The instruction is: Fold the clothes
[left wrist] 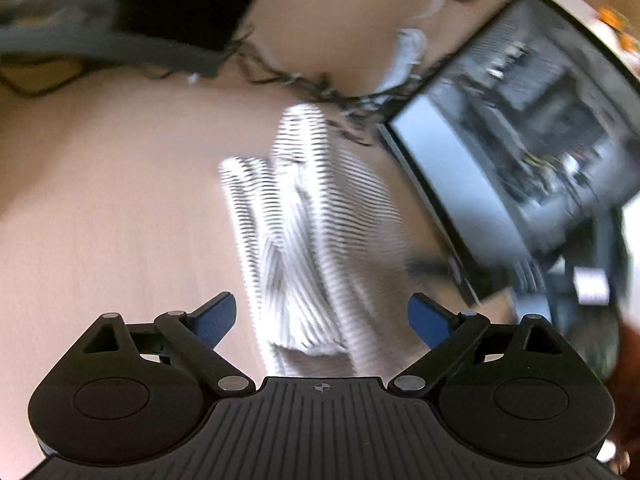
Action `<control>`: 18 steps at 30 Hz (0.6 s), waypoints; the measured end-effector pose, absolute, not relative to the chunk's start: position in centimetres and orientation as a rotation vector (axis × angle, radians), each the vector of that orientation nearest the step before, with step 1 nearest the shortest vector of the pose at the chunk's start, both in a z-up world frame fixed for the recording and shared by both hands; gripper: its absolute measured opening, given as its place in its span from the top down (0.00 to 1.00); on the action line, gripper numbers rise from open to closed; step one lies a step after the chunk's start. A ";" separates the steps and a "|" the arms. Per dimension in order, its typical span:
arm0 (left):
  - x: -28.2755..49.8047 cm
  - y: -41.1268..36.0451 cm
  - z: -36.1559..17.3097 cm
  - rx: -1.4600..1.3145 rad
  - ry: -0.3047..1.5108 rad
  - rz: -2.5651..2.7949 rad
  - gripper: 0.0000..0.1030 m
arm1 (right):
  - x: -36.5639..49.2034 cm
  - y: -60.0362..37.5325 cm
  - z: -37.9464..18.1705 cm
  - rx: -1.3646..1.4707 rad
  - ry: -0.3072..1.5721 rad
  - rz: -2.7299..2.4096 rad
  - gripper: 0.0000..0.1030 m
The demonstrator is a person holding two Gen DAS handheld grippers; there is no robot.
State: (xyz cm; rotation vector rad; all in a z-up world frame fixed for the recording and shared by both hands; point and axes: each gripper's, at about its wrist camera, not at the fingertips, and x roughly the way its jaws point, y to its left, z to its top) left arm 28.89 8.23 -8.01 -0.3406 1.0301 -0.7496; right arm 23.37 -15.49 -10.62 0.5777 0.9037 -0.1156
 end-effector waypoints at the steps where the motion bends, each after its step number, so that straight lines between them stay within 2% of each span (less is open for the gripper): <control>1: 29.5 7.9 -8.7 -0.355 1.051 -0.749 0.09 | 22.6 -15.2 -11.6 0.611 0.924 -0.113 0.18; 4: 30.3 6.1 -10.3 -0.336 1.125 -0.768 0.11 | 20.9 -14.6 -12.6 0.631 0.928 -0.104 0.20; 6: 29.6 4.8 -10.6 -0.296 1.133 -0.789 0.11 | 20.5 -14.8 -11.6 0.558 0.905 -0.129 0.26; 14: 24.0 -2.0 -10.5 -0.254 1.175 -1.085 0.11 | 19.9 -16.4 -6.5 0.187 0.794 -0.307 0.26; 18: 24.8 1.6 -9.1 -0.287 1.126 -1.017 0.11 | 18.9 -13.6 -5.3 0.024 0.749 -0.235 0.26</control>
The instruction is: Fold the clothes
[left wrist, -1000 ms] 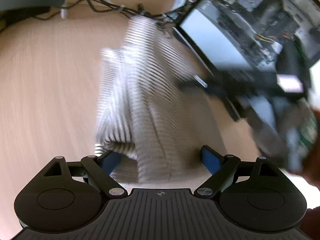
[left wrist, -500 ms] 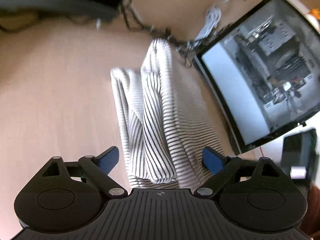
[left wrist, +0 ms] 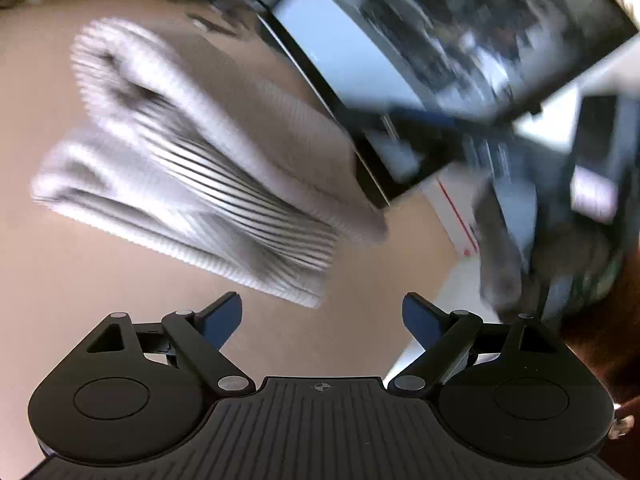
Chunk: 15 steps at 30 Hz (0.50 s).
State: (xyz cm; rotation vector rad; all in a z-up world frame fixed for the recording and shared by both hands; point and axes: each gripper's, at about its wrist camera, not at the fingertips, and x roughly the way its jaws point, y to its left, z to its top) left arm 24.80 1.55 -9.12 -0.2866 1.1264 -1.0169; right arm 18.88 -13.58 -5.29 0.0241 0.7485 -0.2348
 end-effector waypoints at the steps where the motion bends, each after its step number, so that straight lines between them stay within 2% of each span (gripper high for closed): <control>1: 25.4 2.9 -8.7 -0.308 1.113 -0.984 0.11 | 18.6 -12.6 -5.3 -0.028 0.742 -0.212 0.26; 7: 29.7 8.5 -5.4 -0.342 0.960 -0.750 0.11 | 17.2 -6.7 -7.2 -0.303 0.727 -0.051 0.26; 11: 32.5 8.8 -5.8 -0.323 0.945 -0.596 0.12 | 17.9 -4.9 -9.6 -0.441 0.773 0.001 0.26; 15: 33.7 10.4 -6.7 -0.331 0.963 -0.507 0.11 | 18.2 -5.9 -9.7 -0.412 0.779 -0.029 0.47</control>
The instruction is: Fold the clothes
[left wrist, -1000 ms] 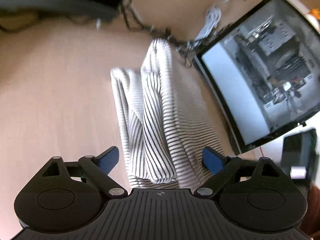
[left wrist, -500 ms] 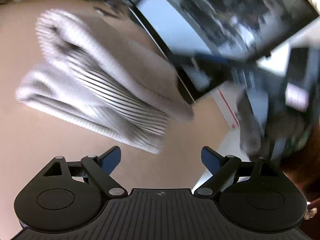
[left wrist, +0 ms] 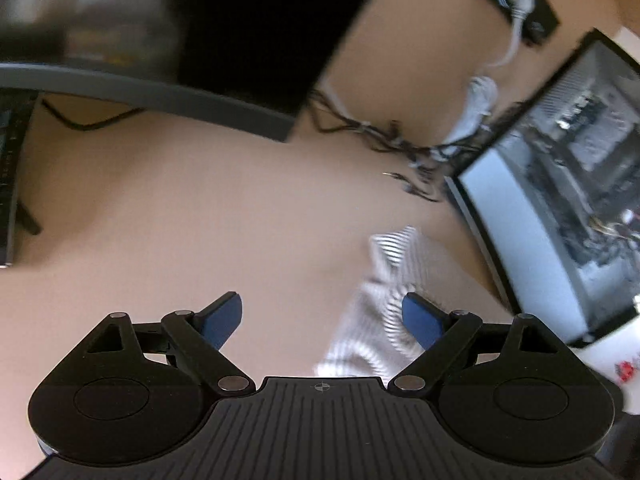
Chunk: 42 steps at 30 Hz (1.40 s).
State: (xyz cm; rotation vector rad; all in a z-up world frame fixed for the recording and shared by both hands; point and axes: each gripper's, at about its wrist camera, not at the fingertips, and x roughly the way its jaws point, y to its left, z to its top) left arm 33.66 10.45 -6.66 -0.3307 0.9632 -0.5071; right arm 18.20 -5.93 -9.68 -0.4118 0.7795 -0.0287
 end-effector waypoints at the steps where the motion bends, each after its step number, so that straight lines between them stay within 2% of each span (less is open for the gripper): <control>1: 33.9 10.5 -7.1 -0.336 0.974 -0.489 0.11 | 18.0 -6.1 -9.1 -0.387 0.764 -0.044 0.49; 3: 34.5 10.8 -7.8 -0.350 0.997 -0.455 0.11 | 17.6 -6.1 -8.3 -0.383 0.723 -0.083 0.53; 6: 34.4 11.5 -8.4 -0.400 1.023 -0.458 0.12 | 17.5 -5.8 -8.4 -0.403 0.711 -0.080 0.53; 12: 32.1 9.9 -7.2 -0.438 1.019 -0.621 0.12 | 19.6 -4.5 -11.8 -0.526 0.749 -0.091 0.53; 15: 30.9 8.0 -7.6 -0.468 1.049 -0.708 0.26 | 19.7 -5.4 -11.4 -0.501 0.723 -0.084 0.68; 17: 30.5 6.5 -8.5 -0.492 1.081 -0.758 0.41 | 19.5 -6.4 -10.6 -0.486 0.721 -0.083 0.72; 19: 30.3 4.5 -9.9 -0.485 1.110 -0.772 0.46 | 19.4 -7.3 -9.6 -0.491 0.716 -0.093 0.75; 24: 30.8 2.3 -12.2 -0.535 1.165 -0.783 0.49 | 18.3 -5.5 -5.3 -0.561 0.654 -0.031 0.78; 26: 31.0 2.2 -12.6 -0.549 1.172 -0.787 0.50 | 17.8 -4.4 -5.6 -0.570 0.668 0.011 0.79; 28: 31.0 2.3 -12.7 -0.551 1.175 -0.790 0.55 | 17.5 -3.8 -7.2 -0.565 0.706 0.025 0.79; 35: 29.3 6.4 -10.7 -0.511 1.144 -0.752 0.52 | 16.7 -1.2 -10.6 -0.630 0.756 0.046 0.78; 39: 29.3 9.8 -7.7 -0.528 1.043 -0.709 0.49 | 16.3 1.5 -13.4 -0.742 0.751 0.086 0.75; 42: 29.4 11.1 -4.3 -0.554 0.928 -0.729 0.39 | 16.2 2.7 -14.0 -0.792 0.748 0.064 0.72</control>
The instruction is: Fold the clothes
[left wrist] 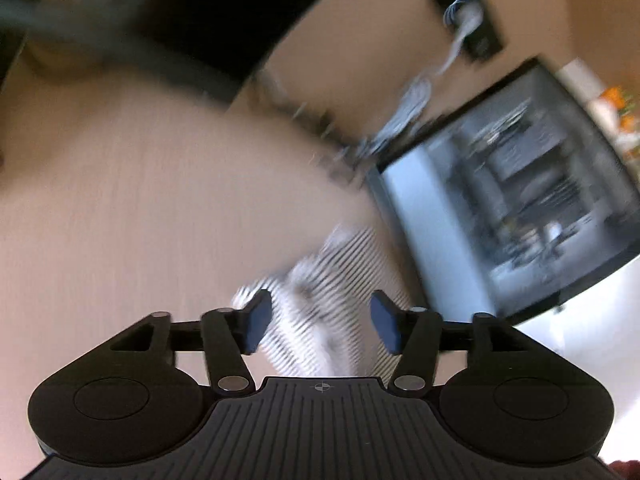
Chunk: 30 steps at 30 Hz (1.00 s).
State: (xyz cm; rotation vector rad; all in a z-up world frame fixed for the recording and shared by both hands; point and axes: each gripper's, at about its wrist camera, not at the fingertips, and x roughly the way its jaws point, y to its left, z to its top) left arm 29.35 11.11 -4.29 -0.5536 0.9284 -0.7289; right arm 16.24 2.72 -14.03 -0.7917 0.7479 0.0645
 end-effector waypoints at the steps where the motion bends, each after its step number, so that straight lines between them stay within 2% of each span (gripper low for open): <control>1: 29.5 10.7 -3.2 -0.555 0.896 -0.761 0.36 | 16.3 3.0 -14.0 -0.791 0.753 0.058 0.72; 5: 30.6 7.4 -2.3 -0.526 0.883 -0.845 0.33 | 16.4 3.6 -14.0 -0.806 0.765 0.043 0.71; 10: 32.0 4.0 -6.0 -0.484 1.010 -0.812 0.35 | 16.0 3.1 -12.7 -0.770 0.778 0.045 0.67; 13: 32.1 4.1 -7.2 -0.490 1.035 -0.803 0.36 | 15.6 1.4 -10.0 -0.646 0.796 0.075 0.54; 15: 32.2 4.5 -7.8 -0.503 1.047 -0.804 0.35 | 15.2 0.0 -7.6 -0.532 0.780 0.076 0.40; 20: 32.2 4.7 -8.6 -0.526 1.057 -0.801 0.35 | 15.1 -4.8 -2.2 -0.077 0.694 0.043 0.35; 23: 32.0 4.7 -8.6 -0.526 1.049 -0.795 0.35 | 15.6 -6.2 -3.9 0.067 0.724 0.027 0.35; 26: 31.8 4.8 -8.6 -0.531 1.052 -0.793 0.35 | 17.1 -5.7 -8.7 -0.031 0.854 -0.001 0.33; 30: 31.2 4.6 -8.4 -0.496 1.035 -0.789 0.35 | 16.3 -3.4 -10.8 -0.147 0.848 0.027 0.01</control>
